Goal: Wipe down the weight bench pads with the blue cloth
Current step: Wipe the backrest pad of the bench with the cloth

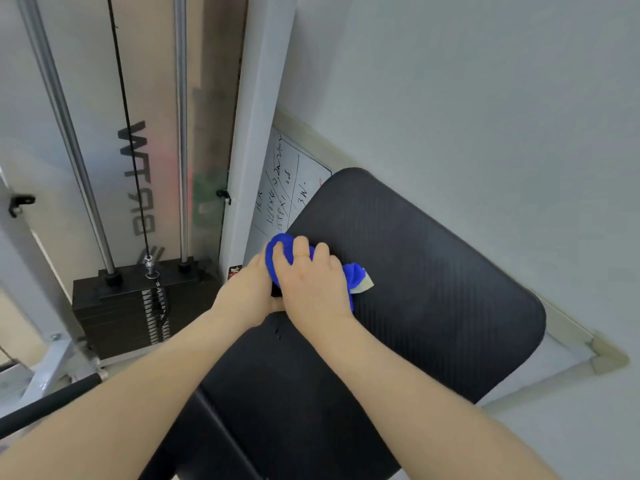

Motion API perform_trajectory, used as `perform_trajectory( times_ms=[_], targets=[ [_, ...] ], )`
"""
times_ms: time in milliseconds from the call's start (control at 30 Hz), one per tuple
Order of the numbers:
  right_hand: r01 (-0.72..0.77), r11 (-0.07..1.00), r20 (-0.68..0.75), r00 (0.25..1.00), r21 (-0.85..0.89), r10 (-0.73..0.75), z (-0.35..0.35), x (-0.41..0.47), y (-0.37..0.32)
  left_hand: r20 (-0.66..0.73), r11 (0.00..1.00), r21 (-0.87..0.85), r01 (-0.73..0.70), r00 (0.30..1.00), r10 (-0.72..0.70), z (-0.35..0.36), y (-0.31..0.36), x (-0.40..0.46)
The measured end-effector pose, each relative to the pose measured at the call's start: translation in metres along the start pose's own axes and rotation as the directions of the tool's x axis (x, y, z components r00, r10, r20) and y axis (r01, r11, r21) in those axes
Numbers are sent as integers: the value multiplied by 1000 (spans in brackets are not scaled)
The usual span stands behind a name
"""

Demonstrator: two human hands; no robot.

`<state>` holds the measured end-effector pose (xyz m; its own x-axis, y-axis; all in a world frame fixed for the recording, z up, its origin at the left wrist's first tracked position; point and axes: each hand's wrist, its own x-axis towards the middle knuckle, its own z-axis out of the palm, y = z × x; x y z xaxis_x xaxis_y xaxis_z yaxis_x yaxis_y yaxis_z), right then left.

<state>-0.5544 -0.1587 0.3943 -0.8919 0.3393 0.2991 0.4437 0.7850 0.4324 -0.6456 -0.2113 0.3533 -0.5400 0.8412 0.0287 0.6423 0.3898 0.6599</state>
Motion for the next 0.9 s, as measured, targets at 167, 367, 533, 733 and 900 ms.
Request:
perform_trajectory(
  times_ms=[167,367,533,733,900],
  targets=[
    [-21,996,-67,998,-90,15,-39,53,62,24,994,-43,98,995,-97,0,1,-2],
    [-351,936,-145,925,21,350,-49,64,98,49,992,13,123,991,-124,-1,3,-2],
    [-78,997,-128,989,8,78,-22,18,35,18,993,-35,116,993,-115,1,1,-3],
    [-103,985,-113,990,-141,88,-45,36,75,20,991,35,131,991,-132,4,6,-8],
    [-317,948,-78,944,41,319,-44,17,79,-49,990,142,-6,999,13,3,14,-14]
  ],
)
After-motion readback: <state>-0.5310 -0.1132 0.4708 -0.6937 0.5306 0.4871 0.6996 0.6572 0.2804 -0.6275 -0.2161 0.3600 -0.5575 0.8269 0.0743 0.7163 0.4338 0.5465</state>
